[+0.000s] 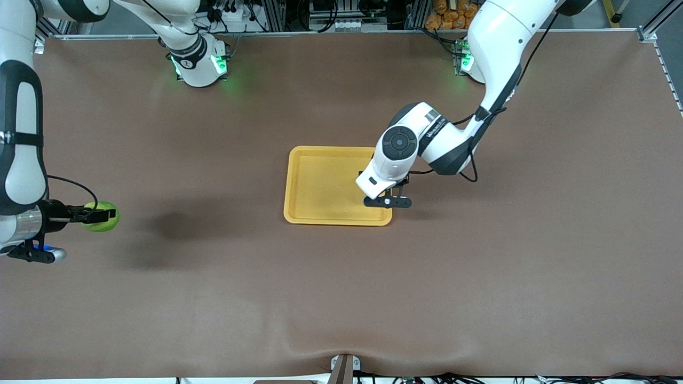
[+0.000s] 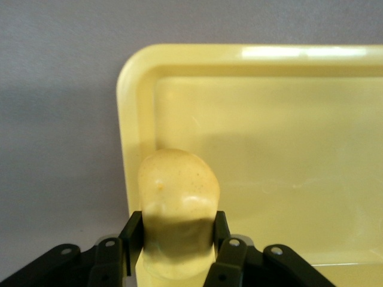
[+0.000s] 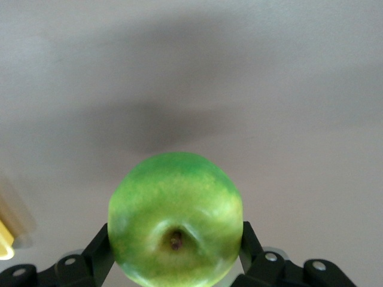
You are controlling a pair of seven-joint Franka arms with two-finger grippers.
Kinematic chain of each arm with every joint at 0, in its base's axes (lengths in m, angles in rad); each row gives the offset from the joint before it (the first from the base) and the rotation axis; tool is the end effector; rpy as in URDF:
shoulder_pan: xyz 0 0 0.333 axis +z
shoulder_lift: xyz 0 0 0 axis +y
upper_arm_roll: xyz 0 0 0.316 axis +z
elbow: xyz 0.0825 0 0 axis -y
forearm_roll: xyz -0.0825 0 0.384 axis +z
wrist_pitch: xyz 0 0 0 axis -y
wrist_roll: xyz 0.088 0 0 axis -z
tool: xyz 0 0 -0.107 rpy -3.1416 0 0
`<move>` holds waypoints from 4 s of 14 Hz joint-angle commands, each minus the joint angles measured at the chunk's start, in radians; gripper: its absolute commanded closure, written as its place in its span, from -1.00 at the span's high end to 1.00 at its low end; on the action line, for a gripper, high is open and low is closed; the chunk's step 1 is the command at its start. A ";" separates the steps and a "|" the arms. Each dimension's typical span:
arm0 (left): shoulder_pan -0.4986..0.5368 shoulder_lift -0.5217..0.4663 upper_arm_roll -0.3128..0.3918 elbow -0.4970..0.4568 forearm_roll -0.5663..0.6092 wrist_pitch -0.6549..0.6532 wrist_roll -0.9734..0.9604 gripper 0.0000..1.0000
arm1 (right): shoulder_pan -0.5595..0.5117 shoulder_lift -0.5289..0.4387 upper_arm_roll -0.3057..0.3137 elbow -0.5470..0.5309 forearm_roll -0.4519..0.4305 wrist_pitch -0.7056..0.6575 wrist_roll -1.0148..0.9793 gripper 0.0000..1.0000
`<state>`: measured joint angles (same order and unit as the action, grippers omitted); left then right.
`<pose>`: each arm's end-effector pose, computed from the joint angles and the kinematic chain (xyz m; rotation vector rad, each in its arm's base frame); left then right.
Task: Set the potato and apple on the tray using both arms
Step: 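Carry the potato with the left gripper over the yellow tray, then release the potato on the tray while the right gripper lifts the apple, then move the apple over the tray while the left gripper withdraws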
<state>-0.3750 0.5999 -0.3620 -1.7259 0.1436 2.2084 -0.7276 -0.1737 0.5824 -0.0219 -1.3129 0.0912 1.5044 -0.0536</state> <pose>0.5069 -0.4239 0.2489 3.1168 -0.0765 -0.1817 0.6634 -0.1180 0.3752 -2.9536 0.2260 0.5670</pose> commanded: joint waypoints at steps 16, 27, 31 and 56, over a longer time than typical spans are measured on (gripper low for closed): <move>-0.015 -0.012 0.011 0.081 0.099 -0.097 -0.110 1.00 | 0.282 -0.157 0.008 -0.159 0.034 -0.023 0.256 -1.00; 0.284 -0.284 -0.002 0.200 0.022 -0.458 0.109 1.00 | 0.560 -0.174 0.007 -0.296 0.055 0.241 0.506 -1.00; 0.370 -0.367 0.005 0.200 0.036 -0.524 0.223 1.00 | 0.638 -0.138 0.008 -0.308 0.056 0.338 0.555 -1.00; 0.297 -0.745 0.311 0.057 -0.107 -0.691 0.617 1.00 | 0.881 0.054 0.005 -0.347 0.071 0.574 0.729 -1.00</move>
<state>-0.0537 -0.0785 -0.0661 -1.5918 0.0531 1.5099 -0.1051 0.6887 0.6418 -0.0043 -1.6366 0.1548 2.0581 0.6541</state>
